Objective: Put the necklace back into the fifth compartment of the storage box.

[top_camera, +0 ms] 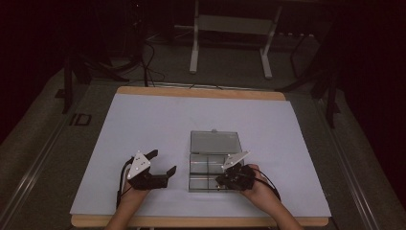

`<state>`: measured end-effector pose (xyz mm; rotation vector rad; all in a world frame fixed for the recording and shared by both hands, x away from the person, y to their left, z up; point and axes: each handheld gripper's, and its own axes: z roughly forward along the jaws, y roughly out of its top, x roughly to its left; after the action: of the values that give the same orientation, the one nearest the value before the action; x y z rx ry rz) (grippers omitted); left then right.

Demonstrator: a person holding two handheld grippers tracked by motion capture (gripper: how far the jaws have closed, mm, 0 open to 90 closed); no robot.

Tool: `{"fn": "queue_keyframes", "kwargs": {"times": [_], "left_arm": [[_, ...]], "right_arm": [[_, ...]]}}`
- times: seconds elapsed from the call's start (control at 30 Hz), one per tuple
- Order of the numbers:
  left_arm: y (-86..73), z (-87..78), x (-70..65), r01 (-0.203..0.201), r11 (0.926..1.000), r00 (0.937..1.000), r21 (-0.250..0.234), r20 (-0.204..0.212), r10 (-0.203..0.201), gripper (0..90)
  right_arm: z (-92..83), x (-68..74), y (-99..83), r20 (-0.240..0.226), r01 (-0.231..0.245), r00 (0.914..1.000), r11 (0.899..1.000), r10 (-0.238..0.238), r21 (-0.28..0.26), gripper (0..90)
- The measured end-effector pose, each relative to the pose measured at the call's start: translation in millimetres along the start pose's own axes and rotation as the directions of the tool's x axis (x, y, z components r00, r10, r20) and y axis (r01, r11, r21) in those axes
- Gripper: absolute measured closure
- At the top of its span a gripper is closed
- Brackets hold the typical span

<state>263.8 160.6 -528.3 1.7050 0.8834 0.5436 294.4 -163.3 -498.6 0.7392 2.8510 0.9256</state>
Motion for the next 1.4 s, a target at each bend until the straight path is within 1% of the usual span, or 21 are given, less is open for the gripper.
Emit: {"fn": "queue_keyframes", "kwargs": {"times": [0.13,0.23,0.27,0.43,0.57,0.63,0.7,0.73,0.77,0.8,0.83,0.87,0.93,0.97,1.07,1.17,1.2,1.27,1.4], "left_arm": [[0.5,-0.8,0.3,0.001,1.0000,1.0000,-0.002,0.000,-0.001,8.8],[0.6,-0.8,0.0,0.000,1.0000,1.0000,-0.001,0.001,0.000,8.8],[0.7,-0.8,-0.2,0.000,1.0000,1.0000,-0.003,0.001,0.000,8.8],[1.2,-1.0,-0.4,0.012,0.9999,0.9999,-0.006,0.000,-0.012,8.8],[2.6,-0.7,-2.1,0.007,1.0000,1.0000,0.002,-0.002,-0.007,8.8],[3.2,-0.3,-3.5,0.004,1.0000,1.0000,0.001,0.006,-0.004,8.8],[4.1,0.8,-4.4,0.016,0.9998,0.9998,0.014,0.016,-0.016,8.8],[5.2,1.1,-4.1,0.032,0.9987,0.9992,0.039,0.021,-0.033,9.4],[6.4,1.3,-3.6,0.056,0.9967,0.9979,0.058,0.027,-0.058,10.3],[7.4,0.9,-2.0,0.087,0.9939,0.9950,0.067,0.043,-0.090,10.3],[8.2,0.5,-1.1,0.107,0.9917,0.9924,0.070,0.053,-0.111,10.3],[8.8,0.5,-0.7,0.114,0.9909,0.9915,0.071,0.055,-0.118,10.3],[10.8,0.6,-1.2,0.095,0.9918,0.9939,0.085,0.049,-0.099,10.3],[12.0,0.9,-2.1,0.089,0.9918,0.9941,0.092,0.055,-0.094,10.4],[14.8,2.5,-5.3,0.069,0.9912,0.9945,0.113,0.070,-0.077,10.4],[18.2,3.3,-9.3,0.044,0.9923,0.9946,0.115,0.088,-0.054,10.4],[19.3,3.6,-10.3,0.042,0.9928,0.9944,0.112,0.092,-0.053,10.4],[21.4,4.1,-10.7,0.041,0.9930,0.9938,0.111,0.098,-0.052,10.4],[25.7,5.7,-10.9,0.040,0.9935,0.9932,0.107,0.105,-0.051,10.4]], "right_arm": [[1.4,-1.0,1.1,-0.001,-0.005,1.0000,1.000,0.005,0.011,88.0],[0.1,-1.0,1.8,-0.003,-0.009,1.0000,1.000,0.009,0.005,86.9],[-0.4,-1.1,1.9,-0.003,-0.008,1.0000,1.000,0.008,0.003,85.1],[-2.3,0.8,2.5,-0.006,0.000,1.0000,1.000,0.000,0.003,82.7],[-6.5,2.2,3.4,-0.006,0.005,1.0000,1.000,-0.005,-0.017,79.5],[-9.4,2.5,3.4,0.002,0.000,1.0000,0.999,0.000,-0.032,76.0],[-12.6,1.2,2.4,0.006,0.002,1.0000,0.999,-0.002,-0.051,72.0],[-13.7,0.5,1.9,0.008,0.003,1.0000,0.999,-0.002,-0.054,71.1],[-15.3,-0.3,1.2,0.015,-0.001,0.9999,0.998,0.002,-0.059,70.5],[-17.0,-1.1,0.4,0.020,0.001,0.9998,0.998,0.000,-0.063,71.5],[-19.3,-1.3,-0.6,0.025,0.004,0.9997,0.998,-0.002,-0.062,71.9],[-21.4,-1.3,-1.5,0.036,0.006,0.9994,0.998,-0.003,-0.066,71.1],[-25.5,-1.6,-2.8,0.044,0.006,0.9990,0.997,-0.003,-0.077,69.5],[-27.8,-1.5,-3.5,0.051,0.003,0.9987,0.996,0.001,-0.085,67.2],[-34.8,-2.8,-5.4,0.068,-0.001,0.9977,0.995,0.007,-0.096,66.9],[-42.2,-5.8,-7.4,0.099,-0.004,0.9950,0.993,0.016,-0.115,65.1],[-44.6,-7.0,-8.2,0.112,-0.005,0.9936,0.992,0.019,-0.123,65.2],[-49.2,-10.5,-9.3,0.109,-0.021,0.9933,0.989,0.037,-0.143,64.2],[-56.6,-16.0,-12.7,0.166,-0.033,0.9840,0.982,0.064,-0.186,62.9]]}}
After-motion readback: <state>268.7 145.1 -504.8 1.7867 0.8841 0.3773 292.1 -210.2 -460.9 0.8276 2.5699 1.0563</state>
